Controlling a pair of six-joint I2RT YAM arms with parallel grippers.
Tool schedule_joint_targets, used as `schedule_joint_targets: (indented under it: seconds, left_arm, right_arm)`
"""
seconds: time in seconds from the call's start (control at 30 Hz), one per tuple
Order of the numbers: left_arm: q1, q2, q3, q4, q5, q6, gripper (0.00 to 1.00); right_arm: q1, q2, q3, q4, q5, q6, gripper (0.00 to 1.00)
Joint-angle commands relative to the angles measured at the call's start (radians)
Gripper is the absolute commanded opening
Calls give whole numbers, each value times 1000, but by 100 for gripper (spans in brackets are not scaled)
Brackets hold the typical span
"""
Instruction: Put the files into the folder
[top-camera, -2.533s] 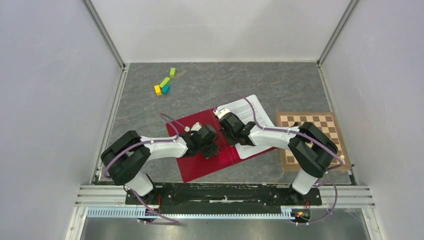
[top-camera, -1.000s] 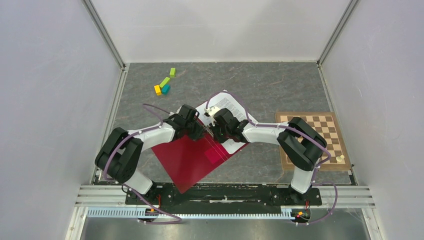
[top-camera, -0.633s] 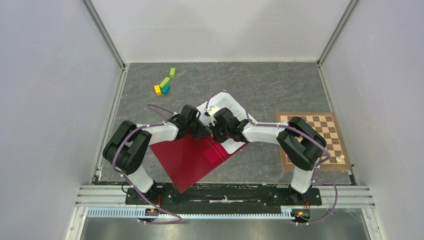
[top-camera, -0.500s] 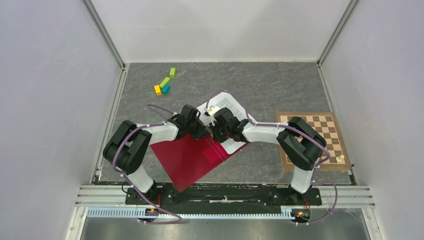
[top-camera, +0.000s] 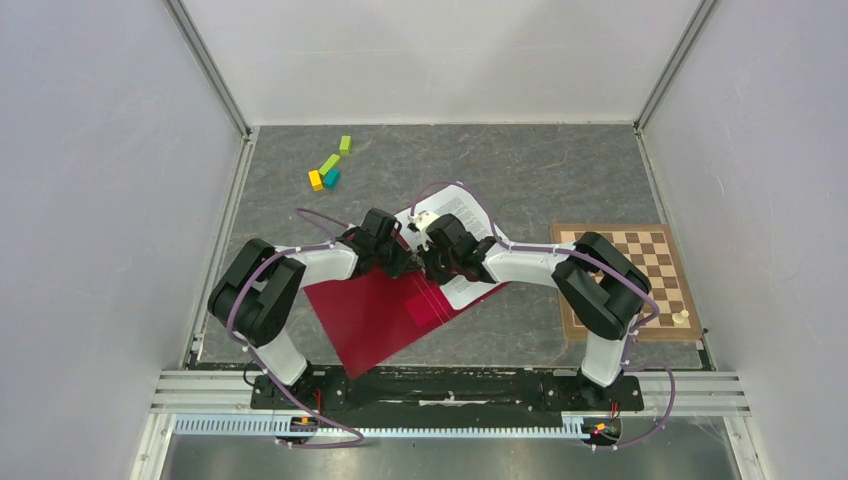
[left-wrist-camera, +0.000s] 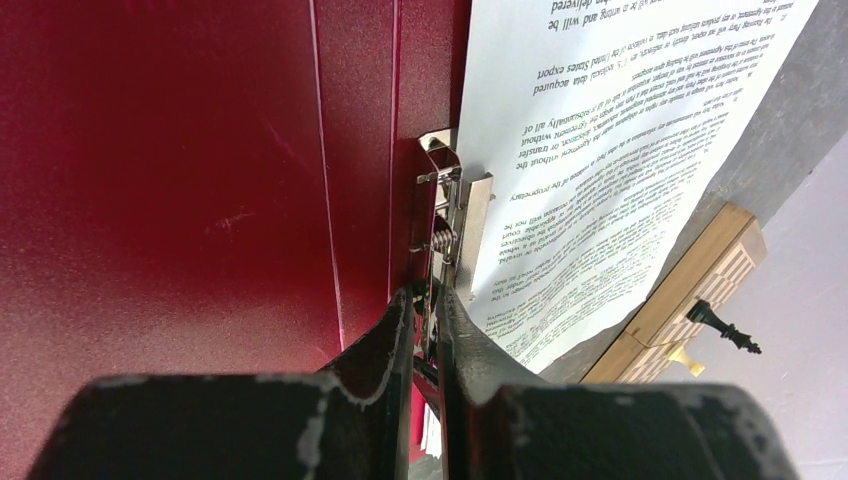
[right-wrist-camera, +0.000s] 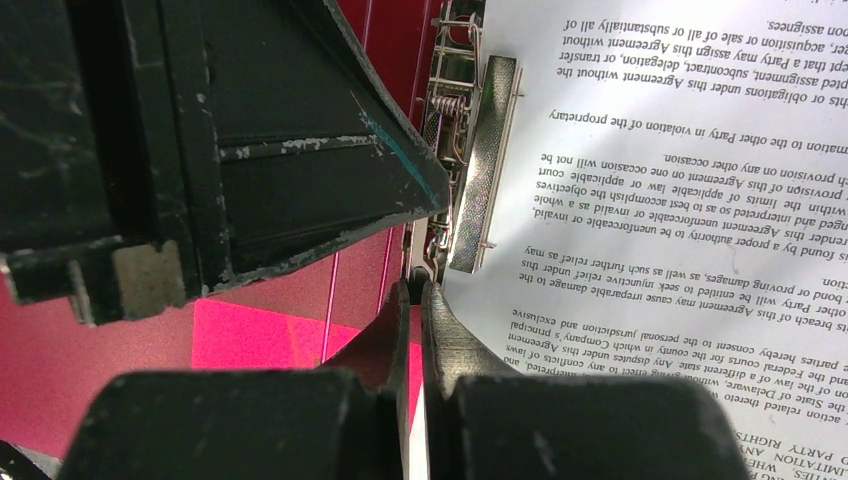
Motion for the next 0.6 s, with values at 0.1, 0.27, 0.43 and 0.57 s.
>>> schedule_joint_targets:
  seconds: [0.1, 0.27, 0.43, 0.57]
  left_arm:
    - [1, 78, -33, -143, -94, -10, 2]
    - [-1, 67, -36, -115, -82, 8, 2]
    - [0, 40, -46, -45, -33, 53, 2]
    - [1, 9, -81, 31, -13, 42, 13]
  right_arm:
    - [4, 67, -51, -172, -1, 12, 0]
    - [4, 49, -38, -156, 12, 20, 0]
    - [0, 59, -38, -156, 17, 24, 0]
    - [-2, 61, -49, -155, 20, 24, 0]
